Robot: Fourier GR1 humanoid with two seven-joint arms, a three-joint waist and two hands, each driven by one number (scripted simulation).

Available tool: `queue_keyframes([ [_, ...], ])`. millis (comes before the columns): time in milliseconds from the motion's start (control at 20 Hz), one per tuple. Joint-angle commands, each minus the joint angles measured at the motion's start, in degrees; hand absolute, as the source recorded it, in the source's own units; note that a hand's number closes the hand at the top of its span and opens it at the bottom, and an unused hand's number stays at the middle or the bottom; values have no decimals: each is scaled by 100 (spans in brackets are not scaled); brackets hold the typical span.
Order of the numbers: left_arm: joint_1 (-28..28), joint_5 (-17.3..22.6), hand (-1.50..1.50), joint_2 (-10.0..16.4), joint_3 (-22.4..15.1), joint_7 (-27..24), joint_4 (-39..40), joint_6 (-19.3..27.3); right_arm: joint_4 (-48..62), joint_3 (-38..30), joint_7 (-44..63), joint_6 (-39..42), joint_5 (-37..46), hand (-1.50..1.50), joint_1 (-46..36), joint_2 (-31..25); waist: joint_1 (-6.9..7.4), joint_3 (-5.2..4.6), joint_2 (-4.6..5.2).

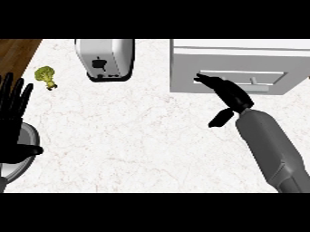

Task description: Pick up the cup, place it into the drawer and close the drawer

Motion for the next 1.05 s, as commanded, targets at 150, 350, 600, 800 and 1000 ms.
queue_keyframes([
  [150, -49, -28, -150, -27, 102, 132, -88, -154, 1758, -515, -595, 31, -70, -150, -1078, -359, 172, 25, 91],
  [350, -207, -49, -150, -87, 123, 169, 135, -193, 2098, -587, -643, 85, -36, -150, -1380, -507, 180, 23, 116],
  [600, -453, -139, -150, -144, 27, 207, 240, -241, 2362, -717, -663, 197, -84, -150, -1756, -715, 307, 28, 195],
  [800, -247, -279, -150, -264, -1, 0, 259, -231, 2474, -770, -989, 306, -119, -150, -1667, -977, 321, 29, 187],
  [1000, -196, -384, -150, -255, -43, -86, 259, -354, 2585, -776, -942, 367, -92, -150, -1806, -1020, 378, 29, 192],
])
